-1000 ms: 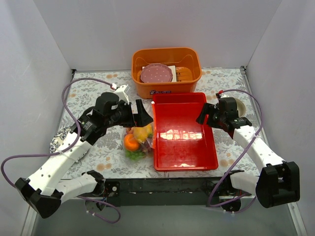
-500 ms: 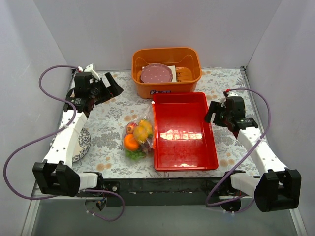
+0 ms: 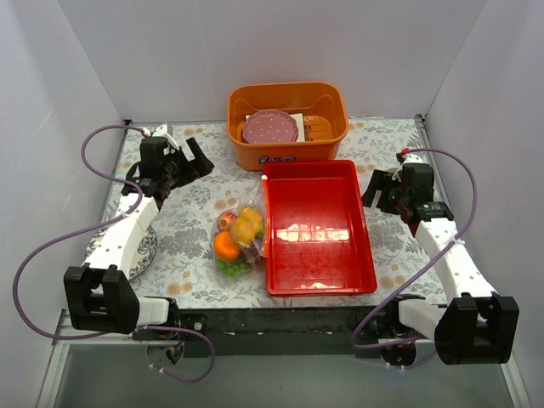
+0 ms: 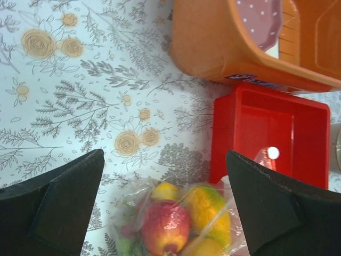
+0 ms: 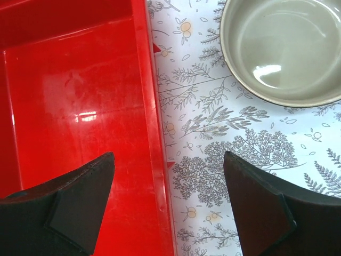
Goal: Place the food in the zip-top bag and seal the zipper
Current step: Reset both arms
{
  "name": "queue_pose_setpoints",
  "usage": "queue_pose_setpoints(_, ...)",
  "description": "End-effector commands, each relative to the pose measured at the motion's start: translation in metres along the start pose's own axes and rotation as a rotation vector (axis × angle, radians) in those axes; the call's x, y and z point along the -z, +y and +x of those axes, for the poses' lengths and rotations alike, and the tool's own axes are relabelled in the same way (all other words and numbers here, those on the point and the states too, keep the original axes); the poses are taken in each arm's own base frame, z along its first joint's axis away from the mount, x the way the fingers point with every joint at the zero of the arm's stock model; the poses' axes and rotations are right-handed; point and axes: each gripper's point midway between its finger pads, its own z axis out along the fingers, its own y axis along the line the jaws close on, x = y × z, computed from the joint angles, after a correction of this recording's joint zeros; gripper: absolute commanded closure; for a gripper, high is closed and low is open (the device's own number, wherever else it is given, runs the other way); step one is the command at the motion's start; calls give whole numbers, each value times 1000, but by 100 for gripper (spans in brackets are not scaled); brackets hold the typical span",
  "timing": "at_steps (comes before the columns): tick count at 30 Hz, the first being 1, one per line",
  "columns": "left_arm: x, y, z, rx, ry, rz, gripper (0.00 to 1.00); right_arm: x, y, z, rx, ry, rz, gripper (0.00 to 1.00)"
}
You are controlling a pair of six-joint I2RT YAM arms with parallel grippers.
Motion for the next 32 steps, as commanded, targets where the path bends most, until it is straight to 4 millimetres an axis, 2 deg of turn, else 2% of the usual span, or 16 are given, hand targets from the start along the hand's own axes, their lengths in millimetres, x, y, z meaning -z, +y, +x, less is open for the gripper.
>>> queue_pose_setpoints(1, 1, 9, 1, -21, -60, -18, 2, -1, 13, -16, 12, -45, -65, 10)
queue_pose_setpoints(4, 0, 13, -5, -22, -112, -25, 2, -3, 15, -17, 0, -63, -79, 9)
queue_pose_setpoints(9, -2, 35, -7, -18, -174, -122, 2, -1, 14, -26, -3, -117, -72, 4)
queue_pose_setpoints(15, 4, 27, -16, -38, -216, -87, 2, 4, -3, -24, 36, -180, -3, 3)
queue_pose_setpoints(25, 0, 23, -32, -29, -253, -115, 2, 8, -9, -19, 52, -173, 23, 2)
queue_pose_setpoints(30, -1, 20, -34, -33, -263, -126, 2, 8, -8, -16, 58, -171, 13, 2)
queue_pose_setpoints(32, -1, 29, -38, -18, -295, -195, 2, 7, -8, -14, 57, -172, 11, 2)
